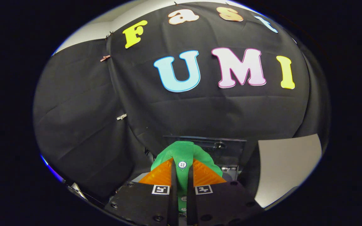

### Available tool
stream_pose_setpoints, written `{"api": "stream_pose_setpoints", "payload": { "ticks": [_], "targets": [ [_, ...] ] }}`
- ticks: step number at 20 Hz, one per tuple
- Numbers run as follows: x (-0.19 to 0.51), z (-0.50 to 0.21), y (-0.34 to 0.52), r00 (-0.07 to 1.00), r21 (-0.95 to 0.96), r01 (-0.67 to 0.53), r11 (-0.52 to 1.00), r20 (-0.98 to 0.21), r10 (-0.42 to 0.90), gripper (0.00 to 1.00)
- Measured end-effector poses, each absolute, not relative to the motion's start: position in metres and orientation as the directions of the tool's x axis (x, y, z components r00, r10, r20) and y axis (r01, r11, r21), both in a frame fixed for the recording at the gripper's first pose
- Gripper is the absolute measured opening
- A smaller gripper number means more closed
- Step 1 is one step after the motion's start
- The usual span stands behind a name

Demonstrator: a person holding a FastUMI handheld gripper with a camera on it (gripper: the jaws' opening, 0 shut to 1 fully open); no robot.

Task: Put the clothes into the washing machine and then close the washing machine lid.

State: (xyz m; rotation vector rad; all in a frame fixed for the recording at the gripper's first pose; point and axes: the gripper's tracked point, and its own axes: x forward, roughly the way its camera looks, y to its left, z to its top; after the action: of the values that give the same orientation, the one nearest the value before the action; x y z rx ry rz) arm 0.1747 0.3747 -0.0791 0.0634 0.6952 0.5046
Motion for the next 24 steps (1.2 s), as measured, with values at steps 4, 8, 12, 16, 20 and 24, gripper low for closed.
{"api": "stream_pose_setpoints", "payload": {
  "ticks": [4,8,12,16,20,24],
  "targets": [
    [0.186,-0.125,0.389,0.653,0.217,-0.4,0.89,-0.614,0.443,0.15],
    [0.202,-0.173,0.396,0.671,0.195,-0.374,0.907,-0.618,0.41,0.15],
    [0.216,-0.222,0.396,0.682,0.161,-0.346,0.924,-0.634,0.366,0.14],
    [0.221,-0.28,0.393,0.654,0.161,-0.313,0.936,-0.678,0.335,0.15],
    [0.225,-0.333,0.386,0.624,0.154,-0.282,0.947,-0.72,0.304,0.15],
    [0.228,-0.377,0.376,0.614,0.109,-0.273,0.956,-0.745,0.26,0.15]
  ]
}}
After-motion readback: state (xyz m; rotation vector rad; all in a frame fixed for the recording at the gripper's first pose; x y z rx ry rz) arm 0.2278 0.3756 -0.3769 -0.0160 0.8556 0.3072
